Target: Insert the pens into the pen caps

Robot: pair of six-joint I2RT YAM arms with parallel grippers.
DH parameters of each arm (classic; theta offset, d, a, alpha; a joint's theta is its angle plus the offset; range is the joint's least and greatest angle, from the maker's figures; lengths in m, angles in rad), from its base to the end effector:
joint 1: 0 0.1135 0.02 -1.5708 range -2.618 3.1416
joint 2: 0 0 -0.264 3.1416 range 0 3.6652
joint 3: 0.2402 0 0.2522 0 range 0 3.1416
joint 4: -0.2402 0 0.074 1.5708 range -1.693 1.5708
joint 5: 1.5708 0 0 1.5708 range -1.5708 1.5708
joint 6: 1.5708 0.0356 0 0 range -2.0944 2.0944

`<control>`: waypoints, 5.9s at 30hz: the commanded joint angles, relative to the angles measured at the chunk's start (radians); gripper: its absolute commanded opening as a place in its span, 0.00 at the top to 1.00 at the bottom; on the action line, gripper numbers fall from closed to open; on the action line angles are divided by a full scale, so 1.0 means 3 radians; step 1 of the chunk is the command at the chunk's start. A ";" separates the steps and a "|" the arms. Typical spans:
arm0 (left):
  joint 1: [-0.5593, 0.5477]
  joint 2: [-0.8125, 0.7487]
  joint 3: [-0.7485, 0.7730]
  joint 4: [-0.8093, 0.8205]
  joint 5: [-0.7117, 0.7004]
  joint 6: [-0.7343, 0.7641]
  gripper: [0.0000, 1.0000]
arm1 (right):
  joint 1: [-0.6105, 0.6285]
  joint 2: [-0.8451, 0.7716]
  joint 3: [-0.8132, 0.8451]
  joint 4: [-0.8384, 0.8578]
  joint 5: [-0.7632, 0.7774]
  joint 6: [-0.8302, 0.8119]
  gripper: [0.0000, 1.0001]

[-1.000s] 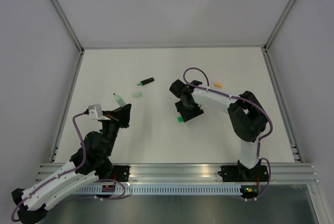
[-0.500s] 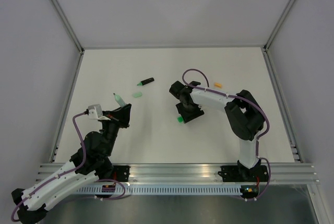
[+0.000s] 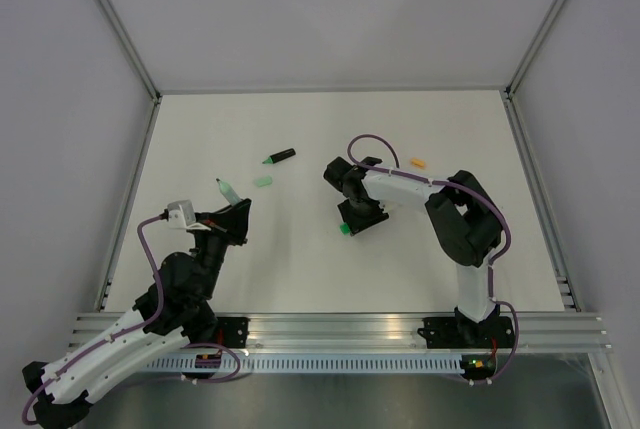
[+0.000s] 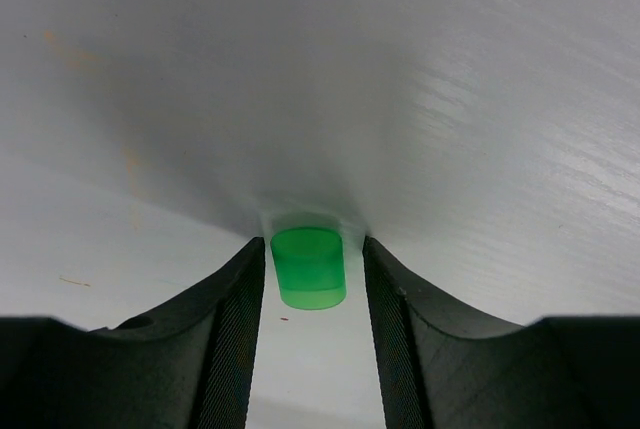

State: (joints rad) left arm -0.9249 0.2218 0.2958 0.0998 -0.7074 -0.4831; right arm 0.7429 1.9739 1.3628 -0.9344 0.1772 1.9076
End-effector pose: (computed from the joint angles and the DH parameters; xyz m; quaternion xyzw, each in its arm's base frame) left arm 0.0798 -0.0674 0.2670 -0.1266 0.6467 -0.2952 0.6918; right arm 0.2704 0.2398 0.1559 0.5487 0.8312 -0.0093 0.0889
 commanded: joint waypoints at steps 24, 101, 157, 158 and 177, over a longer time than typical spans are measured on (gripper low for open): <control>0.0005 0.0865 0.0266 0.0388 0.0900 0.0291 0.98 | -0.0027 -0.0162 -0.0155 -0.0107 0.0560 -0.0529 1.00; 0.0000 0.2114 0.0589 0.0992 0.2517 0.0383 0.98 | 0.0934 -0.2908 -0.1470 0.3319 0.0759 -0.4252 1.00; 0.0000 0.1848 0.0405 0.1253 0.2875 0.0434 0.98 | 0.1819 -0.2771 -0.0984 0.3197 0.2083 -0.4768 0.25; 0.0000 0.1838 0.0400 0.1258 0.2875 0.0439 0.98 | 0.1824 -0.2755 -0.0954 0.3191 0.2084 -0.4778 0.27; 0.0000 0.1700 0.0338 0.1309 0.2788 0.0317 0.98 | 0.1819 -0.2795 -0.1750 0.3360 0.1659 -0.4508 1.00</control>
State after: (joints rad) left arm -0.9272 0.7647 0.3695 0.3840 0.1425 -0.3607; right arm 1.2804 1.1507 0.9077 0.1009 0.7467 0.5301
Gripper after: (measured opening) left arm 0.186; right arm 0.321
